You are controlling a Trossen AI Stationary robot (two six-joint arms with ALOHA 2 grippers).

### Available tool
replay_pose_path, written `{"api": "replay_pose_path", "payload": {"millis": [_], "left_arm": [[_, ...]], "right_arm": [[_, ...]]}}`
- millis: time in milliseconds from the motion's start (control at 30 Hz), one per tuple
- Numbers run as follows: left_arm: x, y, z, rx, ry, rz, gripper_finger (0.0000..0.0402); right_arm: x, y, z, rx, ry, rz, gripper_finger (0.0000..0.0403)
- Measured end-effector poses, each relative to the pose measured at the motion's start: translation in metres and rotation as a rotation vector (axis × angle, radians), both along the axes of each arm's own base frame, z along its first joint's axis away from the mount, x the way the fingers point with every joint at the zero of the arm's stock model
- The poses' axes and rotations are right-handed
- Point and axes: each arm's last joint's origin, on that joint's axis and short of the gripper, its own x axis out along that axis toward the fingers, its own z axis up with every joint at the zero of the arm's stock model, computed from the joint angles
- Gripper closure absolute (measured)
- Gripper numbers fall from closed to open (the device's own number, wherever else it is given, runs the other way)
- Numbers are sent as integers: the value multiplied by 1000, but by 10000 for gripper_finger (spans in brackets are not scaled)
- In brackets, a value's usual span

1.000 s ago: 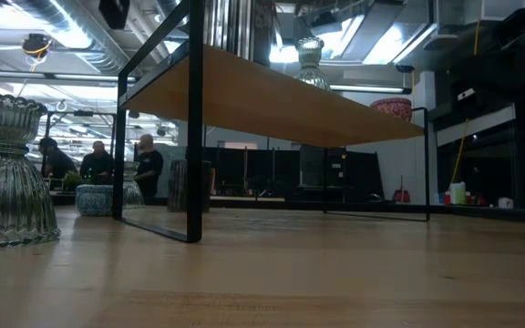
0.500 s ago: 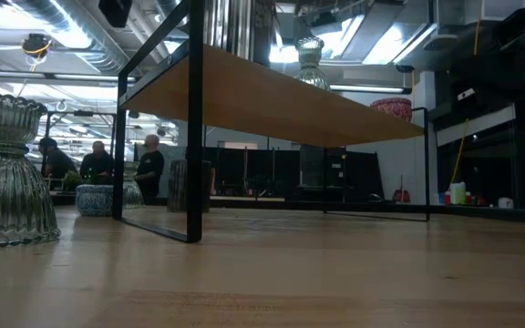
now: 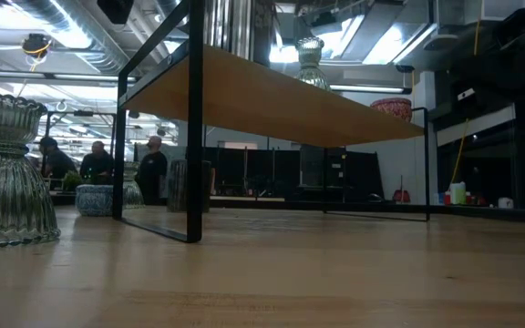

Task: Pick & Place candle stick holders
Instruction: Put the silver scented candle on the shelf aligned with the other silver scented candle

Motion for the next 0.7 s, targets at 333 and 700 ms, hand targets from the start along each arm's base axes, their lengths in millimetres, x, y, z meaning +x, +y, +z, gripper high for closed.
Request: {"api": "replay_pose_path", "payload": {"millis": [333, 700], "left_arm": [[-4, 0, 23, 43, 45, -3, 400], [3, 3, 52, 189, 105, 81, 400]], "right_arm": [[0, 0, 0, 0, 0, 0, 393], [0, 0, 0, 0, 0, 0, 393]]}}
